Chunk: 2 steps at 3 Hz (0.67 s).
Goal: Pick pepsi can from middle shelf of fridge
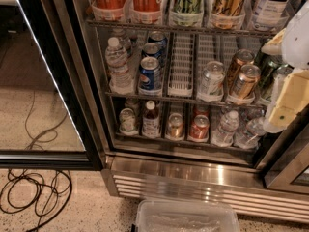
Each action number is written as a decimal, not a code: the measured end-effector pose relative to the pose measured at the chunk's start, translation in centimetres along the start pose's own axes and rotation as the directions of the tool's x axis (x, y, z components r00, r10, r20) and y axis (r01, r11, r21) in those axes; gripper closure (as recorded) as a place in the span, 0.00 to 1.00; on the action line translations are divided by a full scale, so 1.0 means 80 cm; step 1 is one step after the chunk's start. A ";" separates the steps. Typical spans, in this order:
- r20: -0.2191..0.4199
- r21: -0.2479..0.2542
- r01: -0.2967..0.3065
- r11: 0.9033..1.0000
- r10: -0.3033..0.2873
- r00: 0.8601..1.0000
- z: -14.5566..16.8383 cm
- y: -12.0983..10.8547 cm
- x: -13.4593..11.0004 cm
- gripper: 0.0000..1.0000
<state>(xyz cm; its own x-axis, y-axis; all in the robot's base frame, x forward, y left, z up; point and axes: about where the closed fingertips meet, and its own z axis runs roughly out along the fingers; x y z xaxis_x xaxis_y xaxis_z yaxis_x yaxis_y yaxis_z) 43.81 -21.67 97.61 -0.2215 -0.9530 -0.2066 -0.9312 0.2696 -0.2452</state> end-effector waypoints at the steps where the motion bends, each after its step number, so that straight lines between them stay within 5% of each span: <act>1: 0.000 0.000 0.000 1.000 0.000 1.000 0.000 0.000 0.000 0.00; 2: 0.043 0.001 -0.022 1.000 0.022 0.999 0.008 -0.002 -0.009 0.00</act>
Offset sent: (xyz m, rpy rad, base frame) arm 0.0120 0.0178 -0.0157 0.1209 -0.0072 -0.0285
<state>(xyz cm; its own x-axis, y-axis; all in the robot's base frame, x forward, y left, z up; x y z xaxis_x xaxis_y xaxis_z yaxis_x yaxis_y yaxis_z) 44.30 -20.91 97.17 -0.2291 -0.9402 -0.2522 -0.9258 0.2905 -0.2418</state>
